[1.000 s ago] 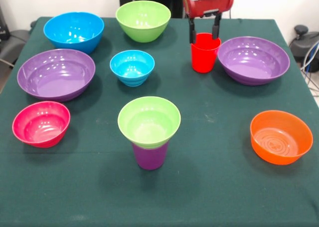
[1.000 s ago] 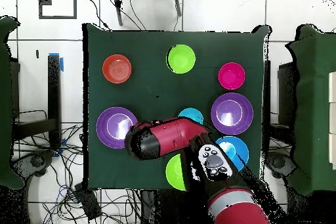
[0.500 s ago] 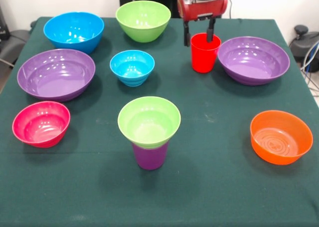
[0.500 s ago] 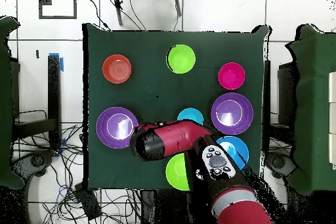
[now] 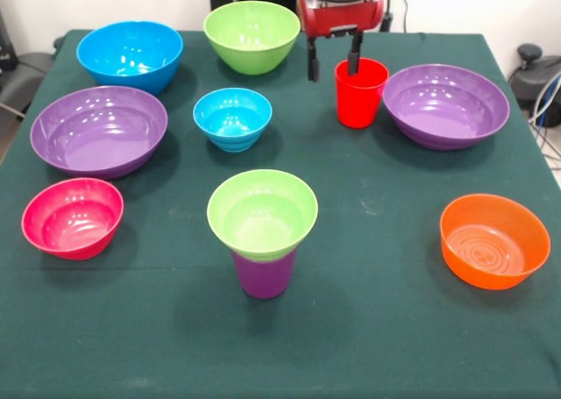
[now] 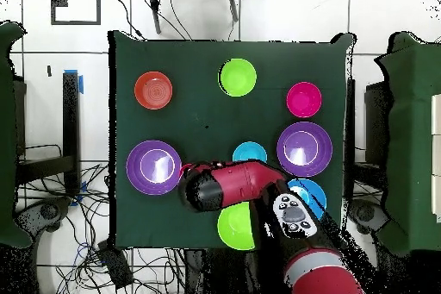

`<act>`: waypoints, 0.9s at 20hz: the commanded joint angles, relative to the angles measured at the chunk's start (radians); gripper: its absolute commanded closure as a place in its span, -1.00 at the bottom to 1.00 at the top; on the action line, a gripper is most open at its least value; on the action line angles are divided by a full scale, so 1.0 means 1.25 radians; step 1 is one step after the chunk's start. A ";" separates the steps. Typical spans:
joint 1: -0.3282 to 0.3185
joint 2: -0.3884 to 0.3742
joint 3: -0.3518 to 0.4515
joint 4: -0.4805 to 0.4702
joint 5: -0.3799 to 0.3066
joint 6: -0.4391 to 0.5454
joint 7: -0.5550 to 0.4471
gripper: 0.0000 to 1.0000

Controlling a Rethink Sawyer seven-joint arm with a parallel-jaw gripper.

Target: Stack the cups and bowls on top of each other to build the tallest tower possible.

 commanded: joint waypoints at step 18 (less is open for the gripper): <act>0.022 0.064 -0.034 0.028 -0.056 -0.082 0.060 -1.00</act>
